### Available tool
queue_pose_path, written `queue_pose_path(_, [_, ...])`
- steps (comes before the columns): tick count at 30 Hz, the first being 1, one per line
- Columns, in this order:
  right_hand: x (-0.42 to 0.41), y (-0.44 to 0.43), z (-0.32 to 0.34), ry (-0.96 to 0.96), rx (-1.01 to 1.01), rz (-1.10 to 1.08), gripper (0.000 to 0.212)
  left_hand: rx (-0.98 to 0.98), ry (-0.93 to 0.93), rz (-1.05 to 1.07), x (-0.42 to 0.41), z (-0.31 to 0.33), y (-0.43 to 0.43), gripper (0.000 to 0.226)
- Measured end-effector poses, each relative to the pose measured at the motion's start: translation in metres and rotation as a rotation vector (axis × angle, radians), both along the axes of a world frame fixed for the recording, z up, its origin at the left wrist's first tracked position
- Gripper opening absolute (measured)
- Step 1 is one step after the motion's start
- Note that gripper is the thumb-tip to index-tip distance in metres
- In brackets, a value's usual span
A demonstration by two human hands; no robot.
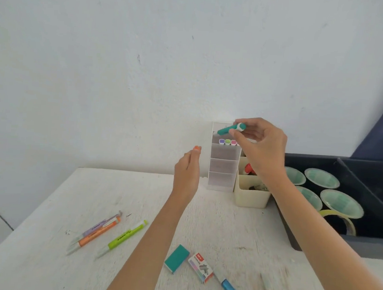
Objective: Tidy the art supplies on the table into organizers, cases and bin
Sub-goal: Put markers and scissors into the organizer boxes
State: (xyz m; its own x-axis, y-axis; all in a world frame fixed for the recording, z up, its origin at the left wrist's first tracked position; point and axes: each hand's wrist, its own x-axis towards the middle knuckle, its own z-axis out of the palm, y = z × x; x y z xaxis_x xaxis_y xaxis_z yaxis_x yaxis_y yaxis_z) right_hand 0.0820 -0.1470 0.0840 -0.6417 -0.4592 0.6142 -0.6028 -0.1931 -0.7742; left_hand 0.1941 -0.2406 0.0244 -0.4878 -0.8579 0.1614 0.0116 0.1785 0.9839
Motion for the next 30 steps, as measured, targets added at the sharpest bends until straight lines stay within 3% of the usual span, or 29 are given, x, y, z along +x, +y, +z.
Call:
queue_pose_path(12, [-0.035, -0.058, -0.028, 0.396, 0.408, 0.017, 0.016, 0.228, 0.040, -0.205, -0.050, 0.005, -0.030, 0.079])
queue_pose_path(21, [-0.050, -0.090, -0.034, 0.660, 0.721, -0.178, 0.010, 0.232, 0.043, -0.195, -0.047, 0.005, -0.035, 0.072])
queue_pose_path(26, [-0.053, -0.094, -0.041, 0.644, 0.672, -0.170, 0.023, 0.222, 0.044, -0.198, -0.047, 0.005, -0.033, 0.071])
queue_pose_path(30, [-0.048, -0.094, -0.044, 0.792, 0.771, -0.295, 0.018, 0.208, 0.045, -0.192, -0.047, 0.006, -0.028, 0.068])
